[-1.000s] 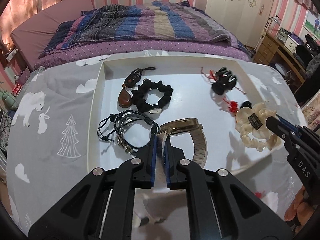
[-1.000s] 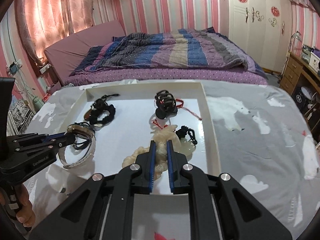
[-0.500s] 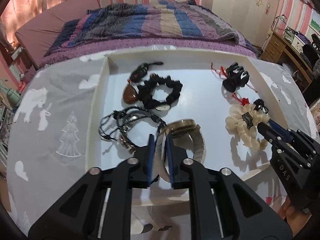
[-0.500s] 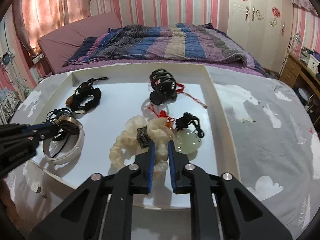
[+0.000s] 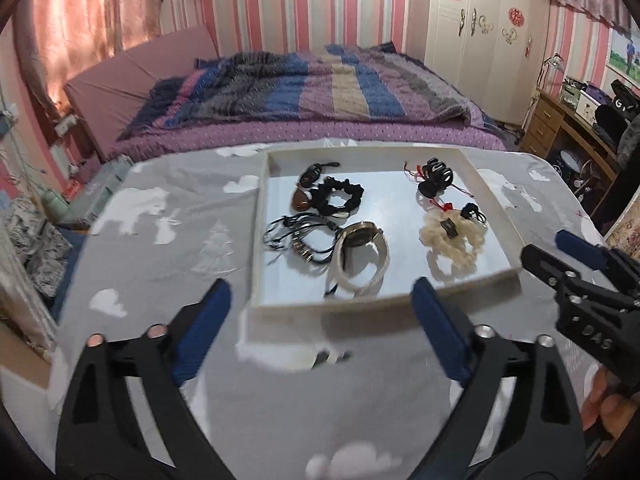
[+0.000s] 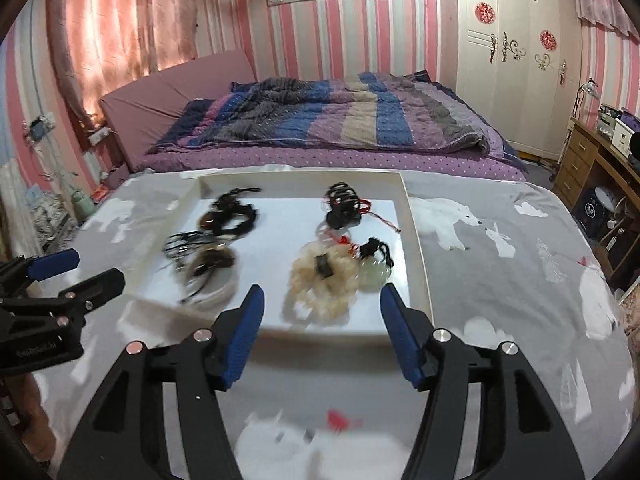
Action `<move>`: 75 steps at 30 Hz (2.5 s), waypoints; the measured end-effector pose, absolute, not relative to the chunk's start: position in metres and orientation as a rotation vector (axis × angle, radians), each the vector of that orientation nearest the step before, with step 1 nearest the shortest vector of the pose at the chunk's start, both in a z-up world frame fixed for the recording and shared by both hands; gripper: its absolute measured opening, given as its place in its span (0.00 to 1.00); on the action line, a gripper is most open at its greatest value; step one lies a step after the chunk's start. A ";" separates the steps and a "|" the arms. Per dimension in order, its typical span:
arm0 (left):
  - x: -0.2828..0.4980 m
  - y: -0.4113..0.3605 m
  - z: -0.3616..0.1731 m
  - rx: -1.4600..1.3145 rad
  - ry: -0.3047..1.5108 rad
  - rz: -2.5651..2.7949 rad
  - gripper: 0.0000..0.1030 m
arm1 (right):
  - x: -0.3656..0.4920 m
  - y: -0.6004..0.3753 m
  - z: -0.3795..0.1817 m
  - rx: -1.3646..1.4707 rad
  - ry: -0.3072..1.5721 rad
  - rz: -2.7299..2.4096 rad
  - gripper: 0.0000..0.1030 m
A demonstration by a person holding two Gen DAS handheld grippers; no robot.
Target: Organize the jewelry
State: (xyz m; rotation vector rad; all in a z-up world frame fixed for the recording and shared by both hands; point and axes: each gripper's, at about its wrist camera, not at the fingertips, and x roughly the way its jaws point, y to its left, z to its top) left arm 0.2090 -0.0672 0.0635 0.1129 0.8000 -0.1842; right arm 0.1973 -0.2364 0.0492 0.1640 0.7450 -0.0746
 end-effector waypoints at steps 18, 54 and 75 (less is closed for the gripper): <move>0.070 -0.017 0.084 0.116 0.708 -0.073 0.97 | 0.048 -0.186 0.102 0.115 0.643 -0.129 0.82; 0.062 -0.017 0.043 0.122 0.658 -0.017 0.97 | 0.036 -0.176 0.060 0.070 0.569 -0.218 0.89; 0.059 -0.018 0.045 0.134 0.645 -0.005 0.97 | 0.039 -0.173 0.059 0.072 0.571 -0.218 0.89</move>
